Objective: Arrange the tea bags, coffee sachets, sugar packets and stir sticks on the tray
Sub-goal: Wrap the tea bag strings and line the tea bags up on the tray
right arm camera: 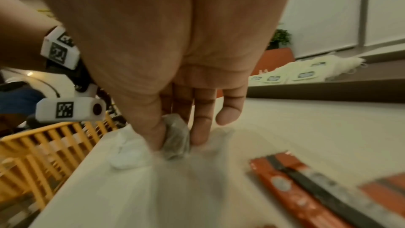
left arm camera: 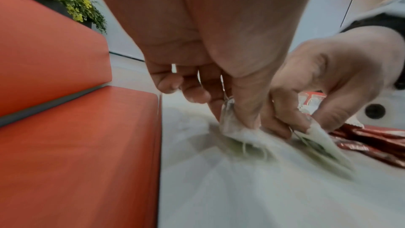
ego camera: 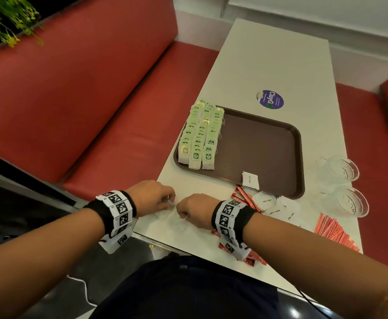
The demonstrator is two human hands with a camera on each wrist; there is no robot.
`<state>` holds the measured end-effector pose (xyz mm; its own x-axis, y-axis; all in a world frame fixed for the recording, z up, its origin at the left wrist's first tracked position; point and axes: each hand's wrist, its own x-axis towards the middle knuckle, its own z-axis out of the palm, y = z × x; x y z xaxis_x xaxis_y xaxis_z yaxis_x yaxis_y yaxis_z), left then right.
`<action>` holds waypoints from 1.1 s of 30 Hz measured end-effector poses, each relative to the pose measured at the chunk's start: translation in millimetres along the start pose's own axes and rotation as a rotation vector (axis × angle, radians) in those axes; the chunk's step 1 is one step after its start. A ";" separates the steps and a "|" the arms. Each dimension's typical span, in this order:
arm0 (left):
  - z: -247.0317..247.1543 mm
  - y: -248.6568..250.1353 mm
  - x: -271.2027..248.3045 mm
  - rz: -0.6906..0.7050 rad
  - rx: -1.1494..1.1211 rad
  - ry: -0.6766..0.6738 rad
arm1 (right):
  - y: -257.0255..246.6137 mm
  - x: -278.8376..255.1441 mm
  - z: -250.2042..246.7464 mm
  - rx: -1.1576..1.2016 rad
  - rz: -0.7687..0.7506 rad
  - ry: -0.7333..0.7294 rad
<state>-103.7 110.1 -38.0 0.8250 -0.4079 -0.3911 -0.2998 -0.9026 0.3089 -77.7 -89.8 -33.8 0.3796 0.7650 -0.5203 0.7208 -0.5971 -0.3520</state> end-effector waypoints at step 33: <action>-66.6 38.5 90.9 0.233 -0.324 0.407 | 80.5 -30.7 -28.4 0.548 0.272 0.789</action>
<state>-8.3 47.5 -4.0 0.8918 -0.4476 0.0650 -0.3869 -0.6804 0.6224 -14.8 -154.5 -24.0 0.9117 0.4088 -0.0409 0.2606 -0.6525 -0.7115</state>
